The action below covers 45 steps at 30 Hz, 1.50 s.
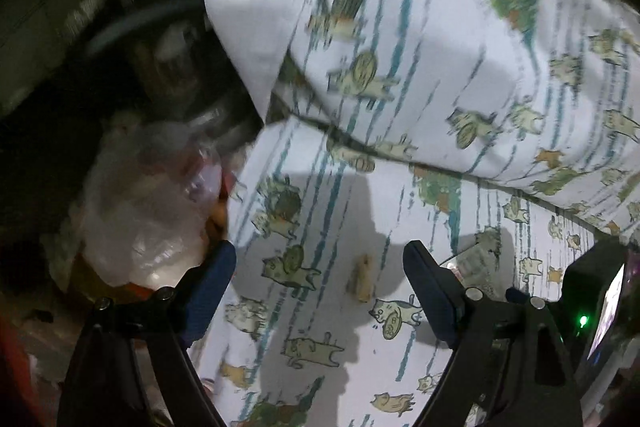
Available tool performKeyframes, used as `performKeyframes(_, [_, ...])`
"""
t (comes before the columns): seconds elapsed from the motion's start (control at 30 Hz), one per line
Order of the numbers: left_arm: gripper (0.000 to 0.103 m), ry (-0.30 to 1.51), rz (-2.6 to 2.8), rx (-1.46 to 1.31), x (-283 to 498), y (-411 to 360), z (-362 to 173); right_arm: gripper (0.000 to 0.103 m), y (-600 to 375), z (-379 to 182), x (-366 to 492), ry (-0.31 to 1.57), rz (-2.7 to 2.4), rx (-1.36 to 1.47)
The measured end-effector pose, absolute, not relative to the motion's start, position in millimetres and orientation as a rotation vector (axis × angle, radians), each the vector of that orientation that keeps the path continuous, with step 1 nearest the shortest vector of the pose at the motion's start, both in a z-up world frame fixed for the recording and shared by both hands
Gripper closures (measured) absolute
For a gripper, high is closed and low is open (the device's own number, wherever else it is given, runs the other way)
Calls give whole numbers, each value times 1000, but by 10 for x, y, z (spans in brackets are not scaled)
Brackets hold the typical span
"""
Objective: Collect trash
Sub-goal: 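Move both tools back to the stool, right tool toward the sauce packet, then grasp the white red-label sauce packet with the right tool while the left tool grasps a tan crumb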
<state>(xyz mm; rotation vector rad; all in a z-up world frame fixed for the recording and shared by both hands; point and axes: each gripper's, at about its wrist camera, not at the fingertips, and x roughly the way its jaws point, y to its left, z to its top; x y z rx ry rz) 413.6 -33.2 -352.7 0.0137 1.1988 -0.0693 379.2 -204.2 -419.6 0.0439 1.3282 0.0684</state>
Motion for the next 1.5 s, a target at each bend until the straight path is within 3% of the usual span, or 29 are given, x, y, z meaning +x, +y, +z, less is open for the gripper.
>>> performKeyframes(0.07, [16, 1236, -88, -23, 4162, -320, -3651, 25, -1991, -4245, 3774, 1347, 66, -8])
performKeyframes(0.2, [30, 1270, -146, -22, 4208, -430, -3819, 28, -2002, -4274, 3709, 1354, 61, -35])
performKeyframes(0.27, [33, 1284, -180, -27, 4209, -508, -3906, 36, -2107, -4273, 3683, 1361, 48, -9])
performKeyframes(0.6, [49, 1421, -193, -91, 4208, -668, -4407, 36, -2636, -4266, 3529, 1449, 17, 15])
performKeyframes(0.77, [53, 1379, -180, 3, 4198, -738, -4418, 37, -2689, -4267, 3445, 1432, 16, 17])
performKeyframes(0.87, [64, 1377, -155, 25, 4194, -742, -4412, 37, -2683, -4273, 3395, 1428, 6, 22])
performKeyframes(0.93, [65, 1394, -143, 3, 4195, -706, -4404, 37, -2598, -4269, 3333, 1428, 12, 14])
performKeyframes(1.1, [88, 1408, -128, -9, 4165, -615, -4393, 37, -2554, -4264, 3376, 1433, 11, 7])
performKeyframes(1.5, [98, 1294, -227, -104, 4091, -484, -3780, 37, -2524, -4016, 3526, 1394, 31, 16])
